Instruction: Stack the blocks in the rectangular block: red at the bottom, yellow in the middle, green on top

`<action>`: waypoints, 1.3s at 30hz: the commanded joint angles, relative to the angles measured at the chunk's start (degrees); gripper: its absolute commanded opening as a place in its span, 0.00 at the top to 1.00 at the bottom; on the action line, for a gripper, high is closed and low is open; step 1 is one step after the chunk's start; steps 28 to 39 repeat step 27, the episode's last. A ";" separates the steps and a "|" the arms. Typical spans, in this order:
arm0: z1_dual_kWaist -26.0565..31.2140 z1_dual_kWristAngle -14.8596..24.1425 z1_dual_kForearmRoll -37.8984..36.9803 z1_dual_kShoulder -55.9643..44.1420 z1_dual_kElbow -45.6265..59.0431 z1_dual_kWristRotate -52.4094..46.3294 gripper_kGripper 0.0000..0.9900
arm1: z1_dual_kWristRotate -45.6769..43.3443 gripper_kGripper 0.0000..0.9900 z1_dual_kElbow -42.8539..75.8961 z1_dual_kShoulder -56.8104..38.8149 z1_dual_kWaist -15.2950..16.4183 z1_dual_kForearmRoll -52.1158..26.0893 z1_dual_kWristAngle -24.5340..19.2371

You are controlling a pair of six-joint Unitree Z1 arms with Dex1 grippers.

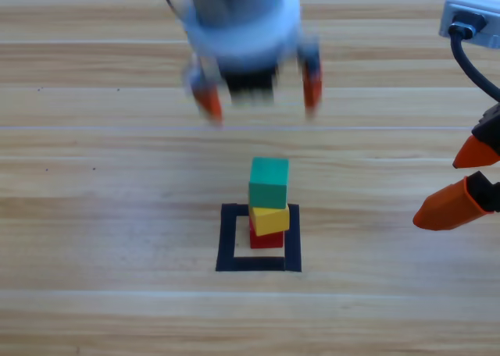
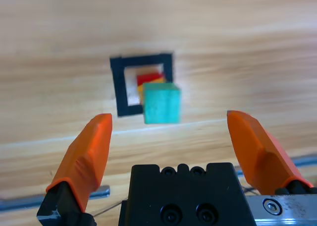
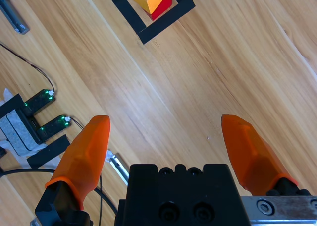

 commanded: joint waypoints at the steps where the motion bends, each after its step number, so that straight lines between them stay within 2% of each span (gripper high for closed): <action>1: -5.43 7.75 -0.50 -15.38 -0.60 4.79 0.00 | -0.11 0.00 1.45 3.26 0.40 0.66 0.15; 4: -11.06 13.55 -4.28 -19.33 4.41 7.43 0.00 | -0.11 0.00 1.27 3.52 0.40 0.66 -0.11; 6: -13.87 15.40 -9.56 -24.61 13.81 7.60 0.00 | -0.11 0.00 1.18 3.96 0.40 0.66 -0.37; 10: -17.39 15.83 -38.82 -45.09 51.69 12.79 0.00 | -0.02 0.00 -0.05 5.90 0.40 0.66 -0.11; 11: -17.56 15.66 -41.72 -47.46 56.70 13.40 0.00 | 0.07 0.00 -0.31 6.25 0.40 0.66 -0.02; 16: -18.18 14.87 -47.17 -49.92 66.28 15.51 0.00 | -0.02 0.00 -0.22 6.78 0.66 0.66 0.07; 19: -18.18 14.78 -49.46 -50.89 69.45 16.57 0.00 | -0.02 0.00 -0.14 6.69 0.66 0.66 0.07; 39: -18.18 14.34 -50.51 -50.62 69.01 17.01 0.00 | -0.02 0.00 0.04 5.99 0.66 0.66 -0.11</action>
